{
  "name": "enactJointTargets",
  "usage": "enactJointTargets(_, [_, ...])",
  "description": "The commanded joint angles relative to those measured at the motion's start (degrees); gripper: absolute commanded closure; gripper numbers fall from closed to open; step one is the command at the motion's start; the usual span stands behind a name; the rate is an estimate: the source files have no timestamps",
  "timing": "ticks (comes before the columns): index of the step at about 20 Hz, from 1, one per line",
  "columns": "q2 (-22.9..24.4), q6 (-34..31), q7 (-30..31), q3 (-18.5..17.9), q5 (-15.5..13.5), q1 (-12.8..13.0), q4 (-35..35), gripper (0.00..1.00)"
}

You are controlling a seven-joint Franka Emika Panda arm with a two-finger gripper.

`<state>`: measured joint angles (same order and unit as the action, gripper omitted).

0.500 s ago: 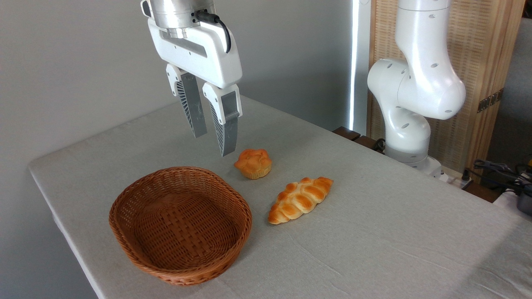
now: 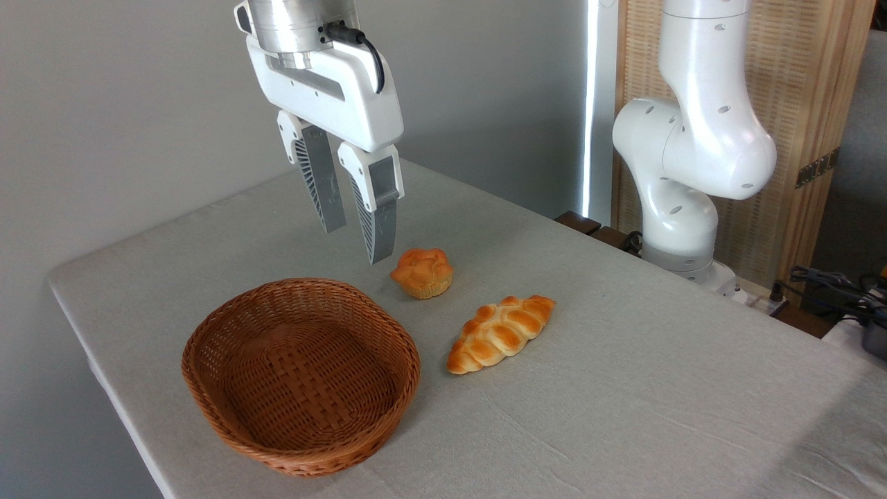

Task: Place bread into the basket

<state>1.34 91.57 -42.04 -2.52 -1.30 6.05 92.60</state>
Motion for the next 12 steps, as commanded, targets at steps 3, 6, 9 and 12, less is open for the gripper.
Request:
enactJointTargets(3, [5.32, -0.17, 0.38, 0.14, -0.29, 0.63, 7.83, 0.00])
enactJointTargets(6, [10.15, 1.85, 0.38, 0.49, -0.37, 3.52, 16.44, 0.00])
enactJointTargets(9, [14.11, 8.78, 0.30, 1.54, -2.30, 7.38, 26.19, 0.00])
enactJointTargets(12, [15.70, 15.12, 0.12, 1.64, -7.65, 10.29, 32.18, 0.00])
